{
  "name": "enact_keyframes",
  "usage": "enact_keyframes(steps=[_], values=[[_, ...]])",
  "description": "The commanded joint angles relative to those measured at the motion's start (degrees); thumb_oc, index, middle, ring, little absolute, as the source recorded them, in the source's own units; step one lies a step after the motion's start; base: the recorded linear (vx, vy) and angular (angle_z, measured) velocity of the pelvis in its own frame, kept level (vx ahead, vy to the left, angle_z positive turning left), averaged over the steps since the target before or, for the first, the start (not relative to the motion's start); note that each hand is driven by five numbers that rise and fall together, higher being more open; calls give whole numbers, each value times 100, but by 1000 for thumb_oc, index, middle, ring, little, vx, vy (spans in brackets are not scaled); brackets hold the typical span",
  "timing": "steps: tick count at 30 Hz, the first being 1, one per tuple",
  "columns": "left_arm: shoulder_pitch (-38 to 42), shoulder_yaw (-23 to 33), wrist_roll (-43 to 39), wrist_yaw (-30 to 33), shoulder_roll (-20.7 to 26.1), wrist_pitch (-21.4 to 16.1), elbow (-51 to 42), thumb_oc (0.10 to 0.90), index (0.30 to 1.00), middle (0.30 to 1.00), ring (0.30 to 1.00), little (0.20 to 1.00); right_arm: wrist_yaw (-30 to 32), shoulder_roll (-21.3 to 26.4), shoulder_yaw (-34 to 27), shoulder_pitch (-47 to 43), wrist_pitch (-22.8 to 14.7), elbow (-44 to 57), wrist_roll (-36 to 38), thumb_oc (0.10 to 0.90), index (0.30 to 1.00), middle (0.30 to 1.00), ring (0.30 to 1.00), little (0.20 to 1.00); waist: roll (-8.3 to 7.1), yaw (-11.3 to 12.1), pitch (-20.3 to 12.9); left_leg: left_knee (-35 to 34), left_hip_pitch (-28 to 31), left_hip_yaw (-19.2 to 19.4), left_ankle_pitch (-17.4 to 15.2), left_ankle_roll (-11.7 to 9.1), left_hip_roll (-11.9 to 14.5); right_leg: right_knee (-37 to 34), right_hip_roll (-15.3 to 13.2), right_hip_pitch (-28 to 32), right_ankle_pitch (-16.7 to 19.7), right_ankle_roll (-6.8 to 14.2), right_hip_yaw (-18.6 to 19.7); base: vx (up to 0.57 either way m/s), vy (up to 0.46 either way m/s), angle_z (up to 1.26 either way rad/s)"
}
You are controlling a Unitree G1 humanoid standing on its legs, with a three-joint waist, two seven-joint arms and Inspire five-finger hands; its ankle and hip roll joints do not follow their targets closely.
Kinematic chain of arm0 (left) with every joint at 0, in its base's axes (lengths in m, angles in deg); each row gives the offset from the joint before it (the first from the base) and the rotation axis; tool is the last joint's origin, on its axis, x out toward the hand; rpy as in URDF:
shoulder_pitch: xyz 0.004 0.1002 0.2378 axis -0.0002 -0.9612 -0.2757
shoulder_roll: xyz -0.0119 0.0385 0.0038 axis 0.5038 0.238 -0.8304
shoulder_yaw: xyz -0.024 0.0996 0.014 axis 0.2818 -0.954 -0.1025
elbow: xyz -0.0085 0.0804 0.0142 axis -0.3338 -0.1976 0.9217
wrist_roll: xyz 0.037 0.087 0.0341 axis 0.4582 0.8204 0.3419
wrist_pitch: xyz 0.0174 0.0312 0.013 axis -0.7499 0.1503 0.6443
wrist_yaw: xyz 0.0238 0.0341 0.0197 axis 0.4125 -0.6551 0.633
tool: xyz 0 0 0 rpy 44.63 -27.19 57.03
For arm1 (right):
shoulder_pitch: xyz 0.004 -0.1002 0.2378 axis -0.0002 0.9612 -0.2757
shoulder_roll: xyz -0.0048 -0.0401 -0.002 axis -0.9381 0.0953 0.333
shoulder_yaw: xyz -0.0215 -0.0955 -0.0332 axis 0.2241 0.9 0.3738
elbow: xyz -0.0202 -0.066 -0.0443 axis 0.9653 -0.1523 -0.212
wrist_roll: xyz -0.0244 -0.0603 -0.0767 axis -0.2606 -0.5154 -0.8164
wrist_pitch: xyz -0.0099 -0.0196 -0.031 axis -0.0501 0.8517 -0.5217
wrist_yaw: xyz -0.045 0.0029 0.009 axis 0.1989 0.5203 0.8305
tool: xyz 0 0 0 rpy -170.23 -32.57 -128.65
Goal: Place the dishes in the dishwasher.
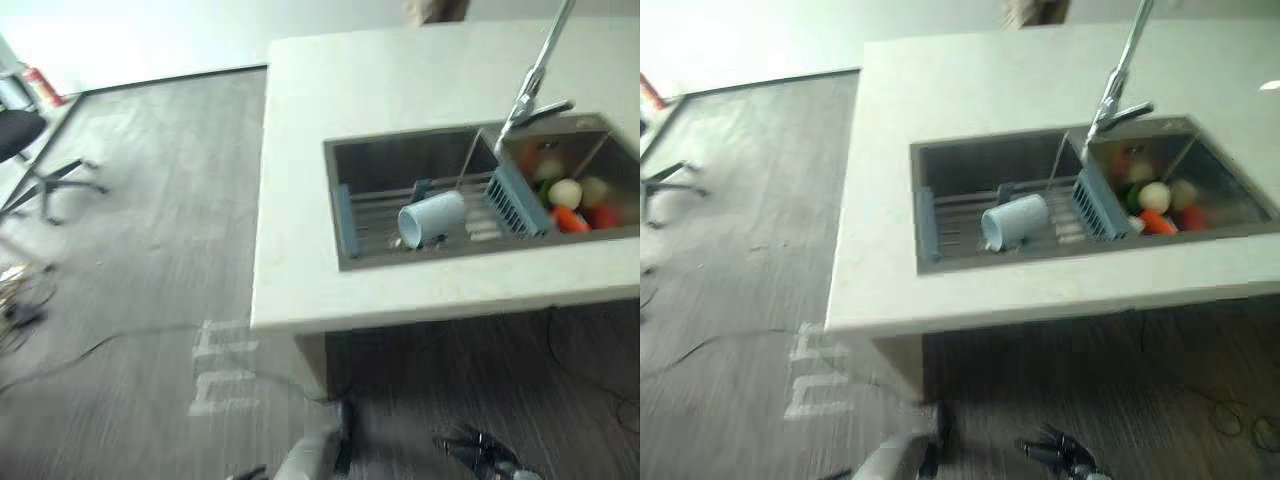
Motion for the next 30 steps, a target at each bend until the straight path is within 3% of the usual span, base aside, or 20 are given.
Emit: enact_keyframes(steps=[1, 4, 5, 6, 8, 9, 12, 14, 17, 18, 20, 21, 22, 24, 28, 29, 30], values=[[236, -104, -408, 46, 50, -336, -152, 800, 900, 900, 900, 900, 99, 332, -116, -283, -335, 432, 34, 800, 900, 900, 900, 900, 382, 136, 8, 877, -390, 159, -1176, -475, 132, -187, 45, -566, 1375, 106, -337, 164, -102, -37], [334, -107, -578, 14, 142, -365, -131, 800, 900, 900, 900, 900, 174, 373, -161, -362, -306, 472, 123, 800, 900, 900, 900, 900, 521, 99, 60, 877, -168, 96, -1324, -519, 340, -187, -396, -997, 1238, 163, -774, 11, -170, -17], [403, -85, -627, 4, 196, -336, -154, 800, 900, 900, 900, 900, 213, 390, -187, -372, -282, 516, 188, 800, 900, 900, 900, 900, 560, 59, 114, 877, -36, 0, -1400, -574, 434, -187, -817, -1437, 1389, 281, -833, -27, -221, -36], [410, -83, -636, 3, 204, -331, -156, 800, 900, 900, 900, 900, 218, 390, -190, -374, -276, 521, 191, 800, 900, 900, 900, 900, 559, 56, 121, 877, -23, -8, -1412, -577, 436, -187, -860, -1479, 1413, 300, -829, -10, -279, -28], [492, -83, -724, 76, 264, -309, -146, 800, 900, 900, 900, 900, 219, 377, -312, -355, -250, 475, 177, 800, 900, 900, 900, 900, 486, -61, 147, 877, 104, -124, -1583, -615, 517, -187, -1386, -2047, 1908, 496, -469, 76, -421, -8], [504, -87, -742, 98, 293, -306, -144, 800, 900, 900, 900, 900, 182, 374, -348, -336, -252, 430, 122, 800, 900, 900, 900, 900, 468, -90, 139, 877, 141, -162, -1643, -632, 567, -187, -1476, -2165, 1992, 537, -330, 114, -481, 6], [508, -172, -770, 216, 301, -318, -133, 800, 900, 900, 900, 900, 142, 330, -427, -202, -237, 364, 52, 800, 900, 900, 900, 900, 400, -192, 40, 877, 46, -338, -1587, -746, 790, -187, -1328, -2049, 1687, 640, 56, 122, -504, 57], [453, -159, -781, 259, 275, -292, -164, 800, 900, 900, 900, 900, 196, 357, -378, -152, -197, 343, -13, 800, 900, 900, 900, 900, 296, -144, -27, 877, 11, -295, -1532, -939, 1002, -187, -1325, -1981, 1464, 612, -76, 123, -569, 56], [431, -203, -698, 206, 186, -228, -200, 800, 900, 900, 900, 900, 221, 488, -279, -227, -202, 329, -22, 800, 900, 900, 900, 900, 273, -126, -19, 877, -187, -205, -1270, -1243, 1467, -187, -1188, -1999, 1278, 471, -309, -8, -477, 26], [453, -256, -581, 211, 152, -233, -202, 800, 900, 900, 900, 900, 205, 521, -319, -206, -229, 356, 46, 800, 900, 900, 900, 900, 285, -147, 21, 877, -276, -74, -1166, -1280, 1545, -187, -1136, -1951, 1231, 416, -410, -64, -359, 36], [518, -359, -487, 231, 125, -164, -205, 800, 900, 900, 900, 900, 202, 553, -405, -151, -261, 399, 137, 800, 900, 900, 900, 900, 295, -265, 66, 877, -290, 544, -1094, -1274, 1676, -187, -1169, -1855, 1153, 361, -757, -72, -241, 69], [552, -418, -537, 193, 105, -93, -207, 800, 900, 900, 900, 900, 267, 581, -443, -110, -236, 478, 124, 800, 900, 900, 900, 900, 254, -327, 107, 877, -137, 819, -1189, -1188, 1487, -187, -1240, -1795, 1129, 329, -884, -37, -92, 85], [551, -381, -537, 188, 55, -75, -201, 800, 900, 900, 900, 900, 305, 589, -466, -88, -220, 509, 80, 800, 900, 900, 900, 900, 210, -291, 94, 877, -33, 727, -1329, -1085, 1102, -187, -1264, -1792, 1145, 310, -843, -17, -68, 76], [543, -332, -413, 211, -5, -10, -247, 800, 900, 900, 900, 900, 308, 572, -512, -32, -258, 503, 0, 800, 900, 900, 900, 900, 187, -265, 41, 877, 151, 827, -1549, -910, 715, -187, -1225, -1767, 1165, 329, -913, 12, -3, 22], [450, -270, -222, 68, 145, 122, -240, 800, 900, 900, 900, 900, 330, 545, -490, -109, -424, 454, 73, 800, 900, 900, 900, 900, 393, -291, 17, 877, 265, 769, -1733, -729, 812, -187, -836, -1603, 1408, 296, -1399, 0, 26, -8], [487, -279, -247, 103, 259, 125, -200, 800, 900, 900, 900, 900, 234, 504, -482, -119, -401, 542, 14, 800, 900, 900, 900, 900, 473, -380, 89, 877, 316, 467, -1822, -601, 785, 243, -738, -1866, 1781, 396, -1230, -64, -116, 12], [525, -304, -427, 152, 318, 139, -192, 800, 900, 900, 900, 900, 192, 491, -461, -101, -375, 570, -28, 800, 900, 900, 900, 900, 472, -452, 150, 877, 337, 339, -1854, -551, 763, 527, -748, -2055, 1785, 411, -1012, -73, -214, 20]])
